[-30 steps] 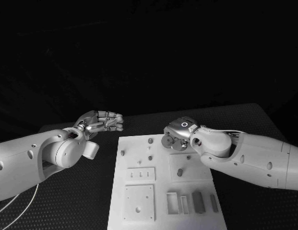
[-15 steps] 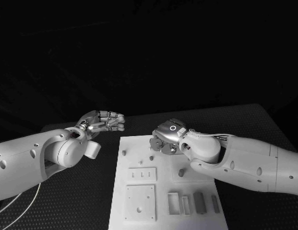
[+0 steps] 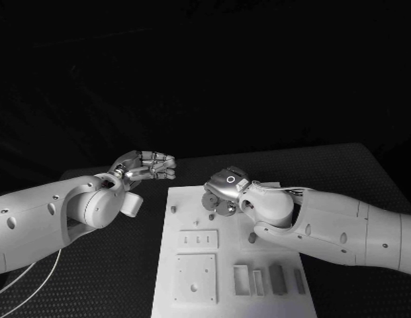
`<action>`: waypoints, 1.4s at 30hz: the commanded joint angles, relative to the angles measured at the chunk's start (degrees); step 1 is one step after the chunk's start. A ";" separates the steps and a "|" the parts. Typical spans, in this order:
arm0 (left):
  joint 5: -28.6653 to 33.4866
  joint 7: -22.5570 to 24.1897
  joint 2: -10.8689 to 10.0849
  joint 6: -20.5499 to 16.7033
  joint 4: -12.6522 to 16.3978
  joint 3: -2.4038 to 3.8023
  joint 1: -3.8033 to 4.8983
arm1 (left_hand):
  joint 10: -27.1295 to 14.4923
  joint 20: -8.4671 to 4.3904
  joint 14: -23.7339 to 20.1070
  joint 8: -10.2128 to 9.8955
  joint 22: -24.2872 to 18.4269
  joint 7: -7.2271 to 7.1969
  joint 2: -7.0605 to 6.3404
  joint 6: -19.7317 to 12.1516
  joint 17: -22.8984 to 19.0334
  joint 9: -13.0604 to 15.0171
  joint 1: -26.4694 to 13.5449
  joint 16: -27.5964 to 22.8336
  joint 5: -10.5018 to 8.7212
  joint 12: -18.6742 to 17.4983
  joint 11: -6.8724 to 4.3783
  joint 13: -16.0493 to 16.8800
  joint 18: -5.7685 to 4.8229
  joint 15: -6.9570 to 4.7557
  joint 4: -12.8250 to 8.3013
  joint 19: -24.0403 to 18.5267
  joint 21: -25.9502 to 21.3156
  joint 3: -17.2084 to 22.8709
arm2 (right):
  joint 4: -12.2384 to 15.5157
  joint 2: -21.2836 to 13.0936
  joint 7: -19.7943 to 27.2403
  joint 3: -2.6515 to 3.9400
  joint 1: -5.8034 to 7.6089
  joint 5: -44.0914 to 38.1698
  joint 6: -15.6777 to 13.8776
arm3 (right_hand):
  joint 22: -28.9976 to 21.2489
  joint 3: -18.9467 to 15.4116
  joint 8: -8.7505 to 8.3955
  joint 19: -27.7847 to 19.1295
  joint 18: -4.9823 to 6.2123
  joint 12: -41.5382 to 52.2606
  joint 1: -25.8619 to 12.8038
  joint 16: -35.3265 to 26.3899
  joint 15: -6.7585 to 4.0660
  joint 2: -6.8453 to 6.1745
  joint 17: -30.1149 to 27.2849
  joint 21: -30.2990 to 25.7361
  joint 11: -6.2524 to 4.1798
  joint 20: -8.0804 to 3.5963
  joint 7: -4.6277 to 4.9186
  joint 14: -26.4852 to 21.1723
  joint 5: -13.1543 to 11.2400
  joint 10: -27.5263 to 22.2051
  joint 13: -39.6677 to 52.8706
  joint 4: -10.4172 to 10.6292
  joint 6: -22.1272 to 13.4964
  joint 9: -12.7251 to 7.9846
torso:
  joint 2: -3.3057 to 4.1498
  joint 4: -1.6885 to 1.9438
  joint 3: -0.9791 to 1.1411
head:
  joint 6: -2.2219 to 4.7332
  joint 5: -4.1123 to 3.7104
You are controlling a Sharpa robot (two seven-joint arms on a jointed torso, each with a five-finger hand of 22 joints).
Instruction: Assemble the parts on the task board
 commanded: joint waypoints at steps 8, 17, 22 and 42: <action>0.36 0.45 0.34 0.48 -0.03 0.06 0.09 | 0.39 0.39 0.01 -0.30 -0.10 1.24 -0.12 0.18 0.09 -0.07 -0.51 -0.43 -0.32 -0.27 -0.14 -0.06 0.69 0.22 -0.05 0.19 -0.31 -0.25 | -1.58 1.47 0.57 -0.04 -0.15 -0.95 0.32 | 0.95 0.06 0.31 0.05 0.87 -0.35 0.52 0.23 -0.42 -0.11 -0.07 0.26 -0.05 -0.41 -0.51 -0.01 -0.08 0.50 -0.07 0.20 0.72 1.75 | 0.00 -0.11 0.00 | 0.02 0.28; 0.38 0.45 0.45 0.51 -0.01 0.06 0.09 | 0.40 0.39 0.01 -0.31 -0.10 1.25 -0.12 0.18 0.11 -0.07 -0.51 -0.45 -0.32 -0.29 -0.14 -0.07 0.69 0.22 -0.05 0.19 -0.33 -0.26 | -2.58 2.36 0.87 -0.06 -0.33 -0.85 0.51 | 0.94 0.07 0.28 0.07 0.87 -0.38 0.51 0.24 -0.42 -0.17 -0.07 0.24 -0.04 -0.42 -0.50 0.00 -0.08 0.52 -0.09 0.21 0.70 1.73 | -0.04 -0.25 0.04 | 0.01 0.40; 0.38 0.45 0.53 0.53 0.00 0.06 0.09 | 0.40 0.39 0.01 -0.32 -0.10 1.25 -0.12 0.18 0.11 -0.07 -0.51 -0.47 -0.32 -0.30 -0.14 -0.07 0.69 0.22 -0.05 0.19 -0.34 -0.26 | -3.74 3.18 1.11 -0.09 -0.51 -0.82 0.41 | 0.94 0.06 0.26 0.08 0.87 -0.40 0.50 0.24 -0.42 -0.20 -0.08 0.24 -0.04 -0.42 -0.49 0.00 -0.08 0.53 -0.10 0.21 0.68 1.72 | -0.02 -0.19 0.05 | -0.06 0.54; 0.39 0.41 0.73 0.67 -0.18 0.06 0.09 | 0.42 0.40 0.02 -0.35 -0.11 1.25 -0.10 0.19 0.15 -0.08 -0.51 -0.53 -0.32 -0.33 -0.13 -0.08 0.69 0.22 -0.05 0.20 -0.38 -0.28 | -5.82 4.76 1.55 -0.24 -1.47 -0.57 0.25 | 0.92 0.10 0.17 0.11 0.87 -0.47 0.51 0.24 -0.41 -0.26 -0.09 0.21 -0.02 -0.44 -0.47 0.00 -0.08 0.57 -0.12 0.22 0.59 1.67 | -0.05 -0.30 0.09 | -0.43 1.08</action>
